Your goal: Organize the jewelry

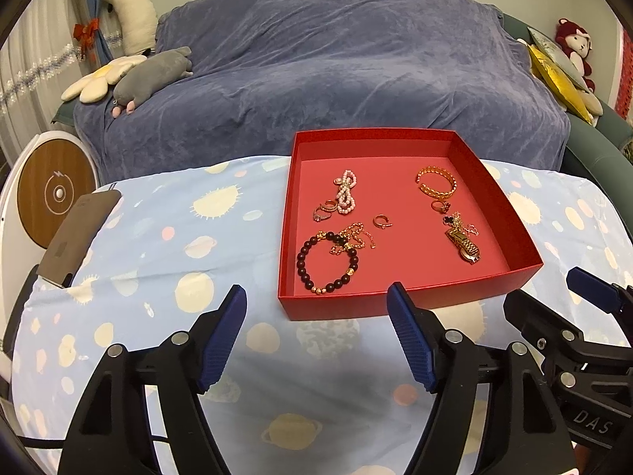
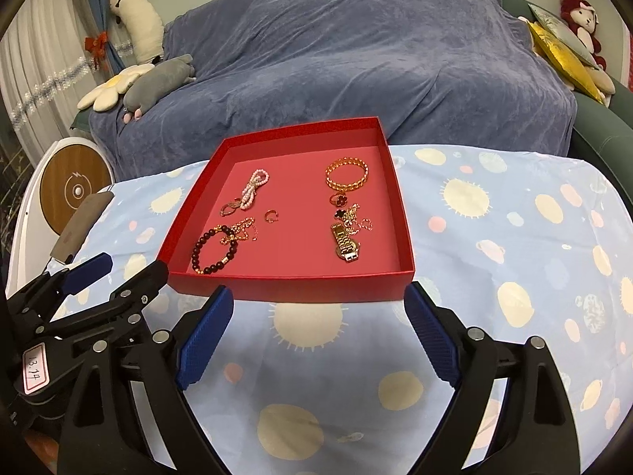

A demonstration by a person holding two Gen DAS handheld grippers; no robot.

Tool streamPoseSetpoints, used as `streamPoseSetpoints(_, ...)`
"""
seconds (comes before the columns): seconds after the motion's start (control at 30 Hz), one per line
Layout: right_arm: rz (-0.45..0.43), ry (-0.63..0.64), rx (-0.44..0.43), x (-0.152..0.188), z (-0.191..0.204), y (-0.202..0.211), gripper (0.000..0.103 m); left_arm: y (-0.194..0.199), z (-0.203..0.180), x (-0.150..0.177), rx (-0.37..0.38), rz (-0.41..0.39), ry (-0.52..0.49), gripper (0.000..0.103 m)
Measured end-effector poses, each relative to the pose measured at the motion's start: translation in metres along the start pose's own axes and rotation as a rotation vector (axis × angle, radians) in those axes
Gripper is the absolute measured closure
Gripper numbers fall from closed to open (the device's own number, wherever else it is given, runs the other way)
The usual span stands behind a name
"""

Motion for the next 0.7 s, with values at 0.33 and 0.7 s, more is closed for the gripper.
streamPoseSetpoints(0.33,0.021,0.026,0.034,0.007,-0.001,-0.008,0.012,-0.008,0.005,0.007,0.010,0.029,-0.002,0.023)
streamPoseSetpoints(0.7,0.001,0.040,0.065,0.008,-0.001,-0.004,0.008,-0.011,0.005,0.015,0.009,0.048,-0.009,0.021)
Point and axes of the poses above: each gripper's, at about its wrist camera, not at the fingertips, and y roughly against the way its jaws point, z to its left, x to its underside, the point moved 3 cm from there along -y, roughly the way its jaws point, and after that the axes turned 3 degrees about -x, right-handed, at the moved point
